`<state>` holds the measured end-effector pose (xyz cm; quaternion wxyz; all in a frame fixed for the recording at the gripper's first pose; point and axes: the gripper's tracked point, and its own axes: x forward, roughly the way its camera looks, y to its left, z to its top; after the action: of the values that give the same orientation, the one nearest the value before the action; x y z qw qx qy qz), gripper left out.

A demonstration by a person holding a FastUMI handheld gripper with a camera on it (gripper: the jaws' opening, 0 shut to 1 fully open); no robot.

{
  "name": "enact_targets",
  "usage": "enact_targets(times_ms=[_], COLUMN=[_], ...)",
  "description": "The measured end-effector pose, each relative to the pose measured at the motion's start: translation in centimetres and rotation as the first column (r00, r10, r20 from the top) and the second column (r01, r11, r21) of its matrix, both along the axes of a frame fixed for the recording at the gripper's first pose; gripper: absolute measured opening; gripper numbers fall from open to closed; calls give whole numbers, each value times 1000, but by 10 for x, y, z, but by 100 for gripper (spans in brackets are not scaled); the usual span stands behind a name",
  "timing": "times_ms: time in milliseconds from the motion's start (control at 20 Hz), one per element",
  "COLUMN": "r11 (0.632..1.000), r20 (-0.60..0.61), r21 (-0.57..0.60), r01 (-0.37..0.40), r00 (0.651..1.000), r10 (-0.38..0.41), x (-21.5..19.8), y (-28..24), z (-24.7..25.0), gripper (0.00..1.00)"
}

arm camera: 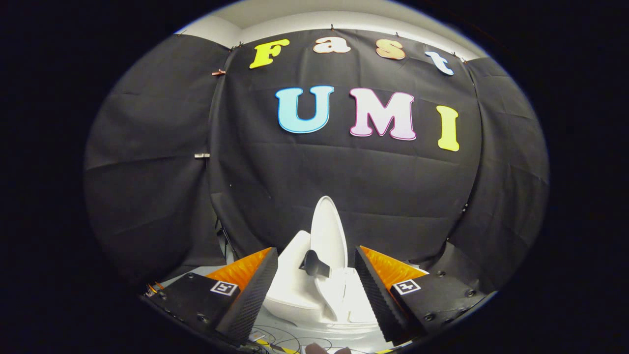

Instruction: Open the toilet lid.

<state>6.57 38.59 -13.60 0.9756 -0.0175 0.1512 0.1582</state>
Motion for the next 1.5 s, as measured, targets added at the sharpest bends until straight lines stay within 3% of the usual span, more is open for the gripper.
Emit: enact_targets(times_ms=[400, 850, 1500], r11=[1000, 996, 983], r20=[126, 219, 232], r21=[23, 71, 82], r01=[4, 51, 164], r00=[992, 974, 956], r10=[-7, -65, -179], x=[-22, -46, -76], y=[-55, -155, -296], z=[70, 127, 108], gripper=[98, 98, 98])
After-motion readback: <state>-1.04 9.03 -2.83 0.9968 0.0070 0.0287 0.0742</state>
